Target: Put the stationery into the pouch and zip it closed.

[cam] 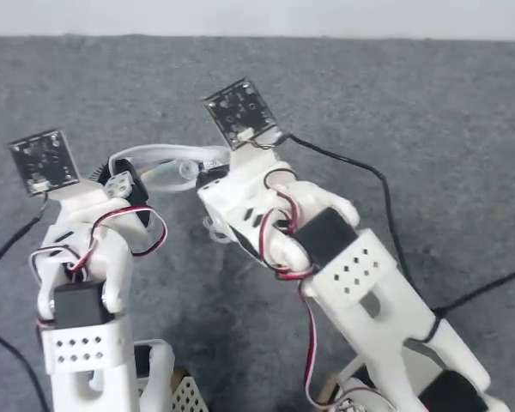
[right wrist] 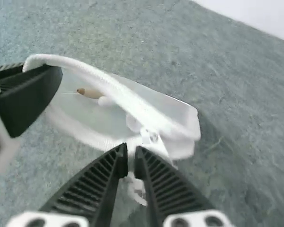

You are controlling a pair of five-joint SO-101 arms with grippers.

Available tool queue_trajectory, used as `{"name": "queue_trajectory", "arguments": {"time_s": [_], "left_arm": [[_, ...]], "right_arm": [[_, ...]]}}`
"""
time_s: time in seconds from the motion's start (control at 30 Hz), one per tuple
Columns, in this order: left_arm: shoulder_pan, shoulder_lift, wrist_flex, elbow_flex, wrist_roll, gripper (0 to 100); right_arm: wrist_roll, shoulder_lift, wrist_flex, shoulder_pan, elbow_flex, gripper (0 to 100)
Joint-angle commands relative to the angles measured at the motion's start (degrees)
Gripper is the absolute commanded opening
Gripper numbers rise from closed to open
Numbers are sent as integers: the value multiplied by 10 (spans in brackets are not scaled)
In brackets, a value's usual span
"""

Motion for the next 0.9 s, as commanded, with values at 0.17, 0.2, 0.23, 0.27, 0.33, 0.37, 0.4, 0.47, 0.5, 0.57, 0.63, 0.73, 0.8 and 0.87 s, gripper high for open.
{"name": "queue_trajectory", "arguments": {"time_s": [0.17, 0.2, 0.23, 0.27, 0.33, 0.37, 0.4, 0.47, 0.5, 0.57, 0.63, 0.73, 0.8, 0.87], "left_arm": [[-3, -4, -19, -9, 9, 10], [-3, -4, -19, -9, 9, 10], [-3, -4, -19, -9, 9, 10], [-3, -4, -19, -8, 9, 10], [-3, -4, -19, -8, 9, 10], [-3, -4, -18, -8, 9, 10], [-3, -4, -18, -8, 9, 10], [-3, -4, -18, -7, 9, 10], [-3, -4, -18, -7, 9, 10], [-3, -4, -18, -7, 9, 10], [-3, -4, -18, -7, 9, 10], [-3, -4, -18, -7, 9, 10], [-3, -4, -18, -7, 9, 10], [-3, -4, -18, -7, 9, 10]], "right_arm": [[-5, -58, 82, 7, -25, 181], [-5, -65, 87, 7, -25, 178], [-5, -73, 93, 7, -25, 177], [-5, -81, 99, 7, -25, 178], [-5, -90, 112, 7, -24, 177], [-5, -92, 116, 7, -19, 177], [-5, -95, 111, 7, -6, 177], [-5, -95, 84, 7, 33, 177], [-5, -95, 61, 7, 59, 178], [-3, -98, 0, 7, 114, 178], [-2, -98, -69, 8, 165, 178], [-1, -98, -159, 8, 222, 177], [-1, -98, -204, 9, 247, 177], [-1, -98, -235, 20, 261, 177]]}}
